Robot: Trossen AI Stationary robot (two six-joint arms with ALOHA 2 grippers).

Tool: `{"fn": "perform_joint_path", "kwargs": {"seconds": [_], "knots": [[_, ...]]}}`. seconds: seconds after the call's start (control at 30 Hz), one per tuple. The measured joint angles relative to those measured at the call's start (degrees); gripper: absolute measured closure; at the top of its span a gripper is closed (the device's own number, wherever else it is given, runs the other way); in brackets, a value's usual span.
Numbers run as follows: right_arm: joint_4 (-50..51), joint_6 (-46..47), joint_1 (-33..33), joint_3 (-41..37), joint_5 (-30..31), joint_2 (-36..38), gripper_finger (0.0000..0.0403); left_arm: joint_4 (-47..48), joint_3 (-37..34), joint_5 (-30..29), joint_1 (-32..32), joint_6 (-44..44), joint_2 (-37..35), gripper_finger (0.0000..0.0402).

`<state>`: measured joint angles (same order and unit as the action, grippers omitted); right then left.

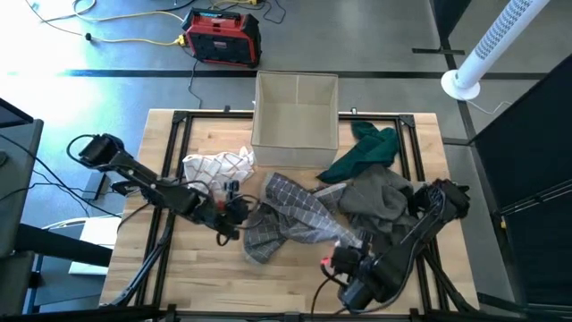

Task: Fold towel
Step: Fold the grey checkered towel

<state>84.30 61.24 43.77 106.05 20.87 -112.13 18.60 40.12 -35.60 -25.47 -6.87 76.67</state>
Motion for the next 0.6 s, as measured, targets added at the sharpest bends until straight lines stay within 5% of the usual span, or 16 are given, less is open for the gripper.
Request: {"fn": "perform_joint_path", "kwargs": {"seconds": [0.6], "knots": [[-7.3,4.2,3.3,-7.7,8.5,0.1,0.0403,-7.1,0.0,3.5,5.5,-4.5,11.3,0.0209]]}}
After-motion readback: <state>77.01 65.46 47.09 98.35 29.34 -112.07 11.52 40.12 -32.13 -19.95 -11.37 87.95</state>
